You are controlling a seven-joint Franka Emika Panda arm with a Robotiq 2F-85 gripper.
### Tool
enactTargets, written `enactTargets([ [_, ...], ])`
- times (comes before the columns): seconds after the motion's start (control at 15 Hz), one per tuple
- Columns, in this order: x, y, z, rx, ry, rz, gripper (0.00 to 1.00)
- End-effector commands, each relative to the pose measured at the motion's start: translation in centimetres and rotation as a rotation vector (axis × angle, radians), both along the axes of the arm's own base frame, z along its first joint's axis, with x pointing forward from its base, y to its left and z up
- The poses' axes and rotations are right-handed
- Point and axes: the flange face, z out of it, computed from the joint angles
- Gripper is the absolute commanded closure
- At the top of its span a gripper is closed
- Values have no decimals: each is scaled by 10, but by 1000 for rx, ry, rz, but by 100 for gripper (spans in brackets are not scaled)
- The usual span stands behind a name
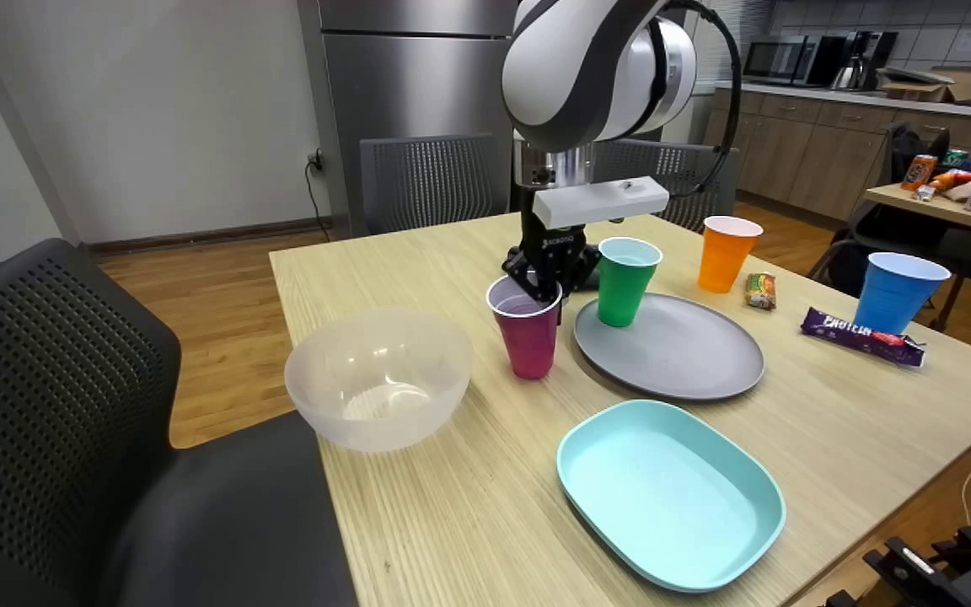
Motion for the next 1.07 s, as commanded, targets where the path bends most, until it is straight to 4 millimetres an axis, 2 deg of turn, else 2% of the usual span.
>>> enactTargets([
  [0.0, -3, -1, 25, 39, -33, 29, 99],
  [0.4, -12, -12, 50, 120, -22, 88, 99],
  [1.0, -22, -64, 55, 159, 16, 27, 99],
])
